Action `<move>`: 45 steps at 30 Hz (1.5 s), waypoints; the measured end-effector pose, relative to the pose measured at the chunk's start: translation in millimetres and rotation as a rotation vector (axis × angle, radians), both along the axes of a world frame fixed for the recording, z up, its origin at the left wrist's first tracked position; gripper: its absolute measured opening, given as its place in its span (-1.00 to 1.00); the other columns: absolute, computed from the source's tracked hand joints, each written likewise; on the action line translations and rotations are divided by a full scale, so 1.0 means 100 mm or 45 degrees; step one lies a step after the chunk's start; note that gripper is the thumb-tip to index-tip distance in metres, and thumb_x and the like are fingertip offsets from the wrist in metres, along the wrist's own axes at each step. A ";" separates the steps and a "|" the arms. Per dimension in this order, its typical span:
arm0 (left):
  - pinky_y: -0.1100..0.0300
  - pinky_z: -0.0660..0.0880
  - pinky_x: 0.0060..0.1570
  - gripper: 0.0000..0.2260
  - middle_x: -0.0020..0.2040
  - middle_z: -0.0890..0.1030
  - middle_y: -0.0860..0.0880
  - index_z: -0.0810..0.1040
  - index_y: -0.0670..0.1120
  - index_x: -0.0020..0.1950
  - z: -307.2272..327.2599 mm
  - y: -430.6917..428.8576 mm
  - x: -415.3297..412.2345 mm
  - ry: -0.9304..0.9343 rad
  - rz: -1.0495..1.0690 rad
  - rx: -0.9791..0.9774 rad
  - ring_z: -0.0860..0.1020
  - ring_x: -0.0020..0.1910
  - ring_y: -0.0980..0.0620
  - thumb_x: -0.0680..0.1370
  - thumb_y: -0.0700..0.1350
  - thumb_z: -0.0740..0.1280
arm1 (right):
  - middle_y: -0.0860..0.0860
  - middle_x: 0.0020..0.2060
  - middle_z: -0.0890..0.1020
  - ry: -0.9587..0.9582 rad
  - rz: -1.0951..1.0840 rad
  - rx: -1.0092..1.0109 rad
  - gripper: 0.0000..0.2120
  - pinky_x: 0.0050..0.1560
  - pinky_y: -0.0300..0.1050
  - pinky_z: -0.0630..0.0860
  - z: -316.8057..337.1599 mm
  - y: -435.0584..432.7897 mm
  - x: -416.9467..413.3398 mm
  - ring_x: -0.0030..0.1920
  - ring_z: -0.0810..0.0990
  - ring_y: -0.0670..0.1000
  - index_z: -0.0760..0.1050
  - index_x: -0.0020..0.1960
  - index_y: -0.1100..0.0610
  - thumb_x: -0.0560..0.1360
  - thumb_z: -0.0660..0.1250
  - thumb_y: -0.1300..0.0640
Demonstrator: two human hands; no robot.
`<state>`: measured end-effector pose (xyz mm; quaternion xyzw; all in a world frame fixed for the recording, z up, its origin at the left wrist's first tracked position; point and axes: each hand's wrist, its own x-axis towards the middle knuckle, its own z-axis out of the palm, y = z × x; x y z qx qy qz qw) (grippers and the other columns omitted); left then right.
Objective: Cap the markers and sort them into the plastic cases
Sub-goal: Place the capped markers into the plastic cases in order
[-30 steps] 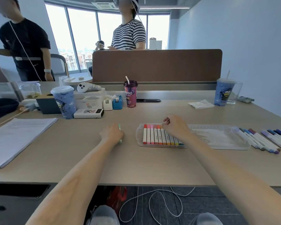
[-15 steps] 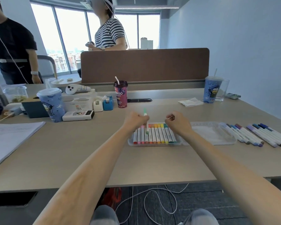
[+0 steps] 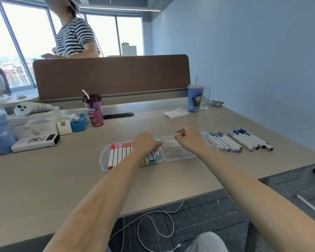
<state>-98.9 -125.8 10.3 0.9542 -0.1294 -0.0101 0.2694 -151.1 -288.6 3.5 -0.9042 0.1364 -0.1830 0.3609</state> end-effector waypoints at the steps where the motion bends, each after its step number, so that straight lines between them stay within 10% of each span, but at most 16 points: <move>1: 0.21 0.39 -0.31 -0.74 -0.35 0.46 -0.04 0.38 -0.08 -0.30 -0.01 -0.01 0.00 -0.022 -0.002 0.027 0.47 -0.31 -0.02 0.43 0.02 0.37 | -0.06 -0.11 0.56 -0.006 -0.001 0.004 -0.76 -0.04 -0.14 0.40 -0.01 -0.02 0.00 0.00 0.55 0.01 0.54 0.12 0.08 0.46 0.32 0.09; 30: 0.09 0.44 -0.17 -0.75 -0.11 0.57 -0.15 0.49 -0.18 0.04 -0.14 0.04 0.10 -0.070 -0.122 0.299 0.55 -0.10 -0.12 0.56 0.00 0.28 | -0.08 -0.13 0.55 0.014 0.003 0.075 -0.75 -0.08 -0.16 0.37 -0.02 -0.10 -0.28 -0.01 0.53 -0.02 0.50 0.15 0.07 0.49 0.30 0.10; 45: 0.09 0.41 0.11 -0.74 0.22 0.51 -0.12 0.49 -0.09 0.19 -0.04 -1.02 -0.51 -0.287 -0.480 0.168 0.47 0.16 -0.10 0.57 0.00 0.22 | 0.06 0.01 0.60 -0.030 -0.164 -0.321 -0.77 -0.04 -0.06 0.48 -0.02 -0.92 -1.10 0.04 0.56 0.10 0.55 0.11 0.14 0.52 0.24 0.08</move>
